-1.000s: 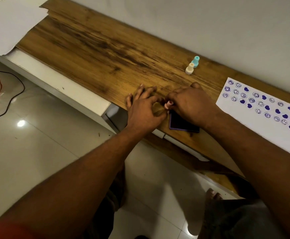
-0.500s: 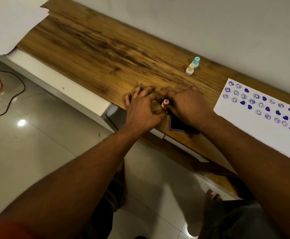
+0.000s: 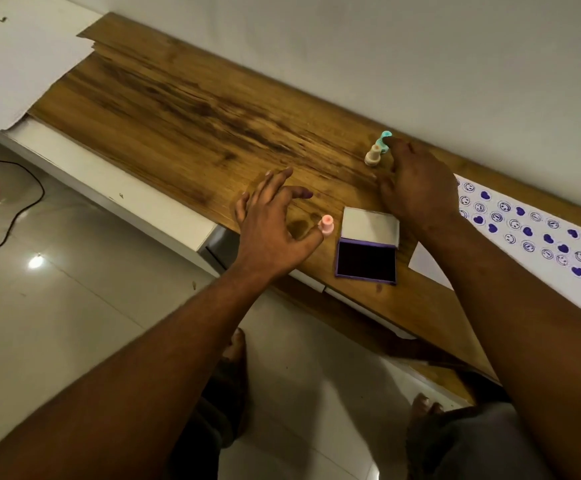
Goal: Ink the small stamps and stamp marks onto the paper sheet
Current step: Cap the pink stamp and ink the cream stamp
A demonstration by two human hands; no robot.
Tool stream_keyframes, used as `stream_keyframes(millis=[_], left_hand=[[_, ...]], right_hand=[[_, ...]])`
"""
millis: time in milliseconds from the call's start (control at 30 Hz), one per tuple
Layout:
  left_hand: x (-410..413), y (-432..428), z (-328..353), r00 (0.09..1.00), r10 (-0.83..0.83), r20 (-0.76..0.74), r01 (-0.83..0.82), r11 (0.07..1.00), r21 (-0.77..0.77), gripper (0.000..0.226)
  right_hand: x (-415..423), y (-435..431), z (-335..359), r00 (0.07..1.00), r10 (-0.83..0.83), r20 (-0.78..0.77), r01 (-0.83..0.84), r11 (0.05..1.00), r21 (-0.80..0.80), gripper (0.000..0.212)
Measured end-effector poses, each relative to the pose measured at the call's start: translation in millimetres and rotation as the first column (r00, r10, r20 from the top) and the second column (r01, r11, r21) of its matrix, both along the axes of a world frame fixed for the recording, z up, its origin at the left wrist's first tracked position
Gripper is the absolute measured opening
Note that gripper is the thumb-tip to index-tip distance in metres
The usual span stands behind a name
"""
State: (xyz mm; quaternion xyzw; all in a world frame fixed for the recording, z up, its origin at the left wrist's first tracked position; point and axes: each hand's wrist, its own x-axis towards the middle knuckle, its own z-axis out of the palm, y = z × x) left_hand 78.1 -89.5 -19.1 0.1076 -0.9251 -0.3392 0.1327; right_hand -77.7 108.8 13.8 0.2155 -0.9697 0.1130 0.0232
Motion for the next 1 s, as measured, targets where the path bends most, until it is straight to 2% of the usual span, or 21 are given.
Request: stream_keyframes(millis=[200, 367, 533, 600, 667, 800, 900, 1000], left_hand=[[-0.3, -6.6, -6.0, 1.000, 0.020, 0.017, -0.019, 1.000, -0.013, 0.060], [-2.5, -10.6, -8.1, 0.999, 0.028, 0.017, -0.028, 1.000, -0.013, 0.055], [-4.6, -8.2, -3.7, 0.999, 0.033, 0.018, -0.033, 0.999, 0.006, 0.053], [-5.4, -5.2, 0.3, 0.999, 0.037, 0.009, -0.037, 0.999, 0.012, 0.052], [-6.3, -1.9, 5.0, 0.999, 0.036, -0.014, -0.036, 0.999, 0.005, 0.051], [-3.1, 6.6, 15.9, 0.997, 0.014, -0.072, -0.018, 0.999, -0.046, 0.054], [3.1, 12.5, 25.5, 0.993, -0.016, -0.115, 0.007, 0.997, -0.083, 0.055], [12.2, 19.9, 35.6, 0.987, -0.040, -0.154, 0.022, 0.992, -0.121, 0.046]], right_hand=[[-7.4, -17.8, -10.7, 1.000, 0.015, 0.011, -0.016, 0.993, 0.118, 0.058], [-17.2, -22.7, -14.4, 0.999, -0.038, -0.036, 0.040, 0.998, 0.055, 0.033], [-15.1, -21.2, -13.6, 0.999, -0.011, 0.049, 0.007, 0.997, 0.079, 0.032], [-10.6, -20.0, -7.2, 0.994, -0.010, 0.108, 0.009, 1.000, 0.014, 0.032], [-4.7, -17.5, 3.7, 0.990, -0.003, 0.144, 0.021, 0.992, -0.121, 0.033], [22.8, -11.9, 28.3, 0.970, 0.094, 0.225, -0.003, 0.927, -0.376, 0.034], [53.3, -9.1, 41.1, 0.940, 0.212, 0.268, -0.080, 0.900, -0.429, 0.029], [80.7, -4.4, 51.7, 0.921, 0.271, 0.281, -0.126, 0.888, -0.443, 0.020]])
